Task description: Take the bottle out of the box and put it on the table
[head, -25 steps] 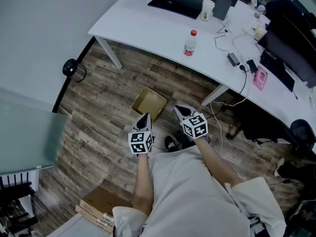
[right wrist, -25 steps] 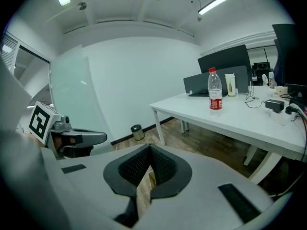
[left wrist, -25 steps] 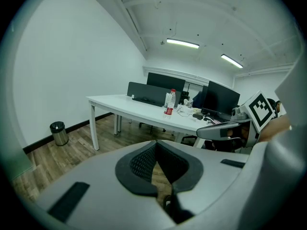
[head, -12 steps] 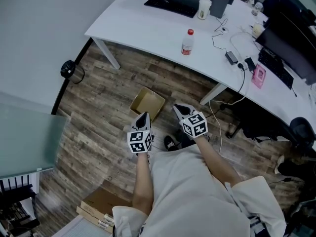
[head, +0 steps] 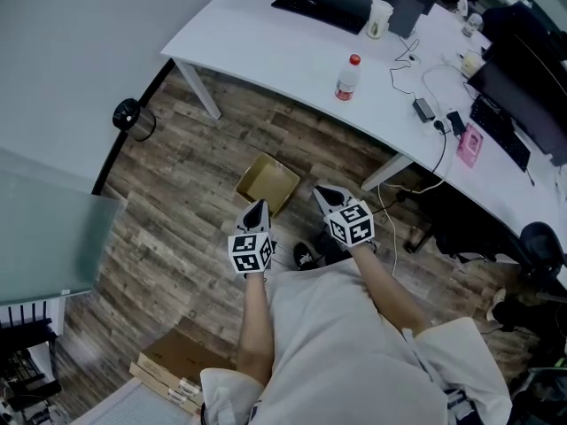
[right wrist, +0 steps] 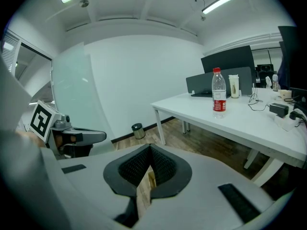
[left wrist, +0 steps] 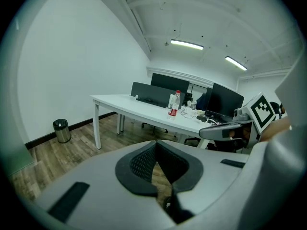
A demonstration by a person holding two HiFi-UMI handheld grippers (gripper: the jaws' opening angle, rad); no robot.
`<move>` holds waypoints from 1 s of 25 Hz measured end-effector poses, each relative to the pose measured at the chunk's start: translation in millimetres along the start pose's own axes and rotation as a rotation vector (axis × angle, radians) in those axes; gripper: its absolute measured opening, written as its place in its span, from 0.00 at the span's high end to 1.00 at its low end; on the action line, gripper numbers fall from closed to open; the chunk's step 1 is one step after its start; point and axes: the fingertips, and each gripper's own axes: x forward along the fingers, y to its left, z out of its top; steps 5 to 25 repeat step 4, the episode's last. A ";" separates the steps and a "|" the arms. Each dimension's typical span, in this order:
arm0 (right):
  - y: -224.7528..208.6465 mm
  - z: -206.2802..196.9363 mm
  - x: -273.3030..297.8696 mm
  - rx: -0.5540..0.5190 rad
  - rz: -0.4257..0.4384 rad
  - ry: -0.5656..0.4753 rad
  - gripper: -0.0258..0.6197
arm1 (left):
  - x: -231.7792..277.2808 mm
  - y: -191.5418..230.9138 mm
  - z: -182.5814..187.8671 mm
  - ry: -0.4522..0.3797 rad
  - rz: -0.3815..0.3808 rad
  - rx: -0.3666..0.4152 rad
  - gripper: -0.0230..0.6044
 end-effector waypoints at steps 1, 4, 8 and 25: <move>1.1 0.2 1.1 -0.001 0.002 0.001 0.90 | -1.0 1.9 -0.4 -0.001 0.003 -0.003 0.94; 5.2 0.1 4.1 -0.002 0.006 0.004 0.90 | -4.6 7.1 -1.8 -0.001 0.011 -0.010 0.94; 5.2 0.1 4.1 -0.002 0.006 0.004 0.90 | -4.6 7.1 -1.8 -0.001 0.011 -0.010 0.94; 5.2 0.1 4.1 -0.002 0.006 0.004 0.90 | -4.6 7.1 -1.8 -0.001 0.011 -0.010 0.94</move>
